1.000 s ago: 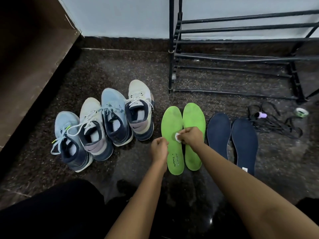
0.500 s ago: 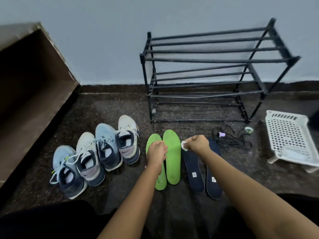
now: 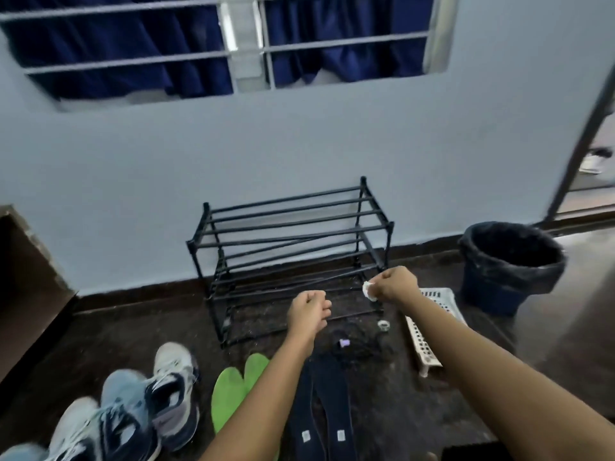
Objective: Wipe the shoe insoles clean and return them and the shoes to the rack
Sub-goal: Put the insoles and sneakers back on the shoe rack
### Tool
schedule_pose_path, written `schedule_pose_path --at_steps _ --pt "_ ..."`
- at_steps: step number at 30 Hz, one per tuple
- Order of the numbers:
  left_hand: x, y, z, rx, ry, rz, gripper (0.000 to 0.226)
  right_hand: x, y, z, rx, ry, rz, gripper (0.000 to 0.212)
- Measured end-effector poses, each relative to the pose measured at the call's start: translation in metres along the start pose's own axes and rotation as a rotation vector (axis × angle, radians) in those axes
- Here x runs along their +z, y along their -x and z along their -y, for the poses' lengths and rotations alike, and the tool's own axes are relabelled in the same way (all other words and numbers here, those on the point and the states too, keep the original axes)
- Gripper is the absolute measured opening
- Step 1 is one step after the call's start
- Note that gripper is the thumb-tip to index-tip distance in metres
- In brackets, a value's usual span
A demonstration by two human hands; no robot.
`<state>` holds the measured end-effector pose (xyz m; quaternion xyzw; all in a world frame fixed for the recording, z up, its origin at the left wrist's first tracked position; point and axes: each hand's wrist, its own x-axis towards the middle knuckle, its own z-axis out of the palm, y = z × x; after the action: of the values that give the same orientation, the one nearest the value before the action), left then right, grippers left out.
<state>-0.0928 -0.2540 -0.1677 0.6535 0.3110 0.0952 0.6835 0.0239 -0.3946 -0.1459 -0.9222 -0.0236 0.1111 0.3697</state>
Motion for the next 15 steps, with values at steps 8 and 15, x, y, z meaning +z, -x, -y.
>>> schedule_pose_path --at_steps 8,15 --pt "0.115 -0.012 -0.045 0.098 -0.081 0.216 0.014 -0.115 -0.043 -0.065 0.045 -0.021 -0.196 0.021" --pt "0.231 -0.038 -0.024 0.087 -0.172 0.399 0.014 -0.177 -0.097 -0.159 0.267 -0.245 -0.349 0.028"
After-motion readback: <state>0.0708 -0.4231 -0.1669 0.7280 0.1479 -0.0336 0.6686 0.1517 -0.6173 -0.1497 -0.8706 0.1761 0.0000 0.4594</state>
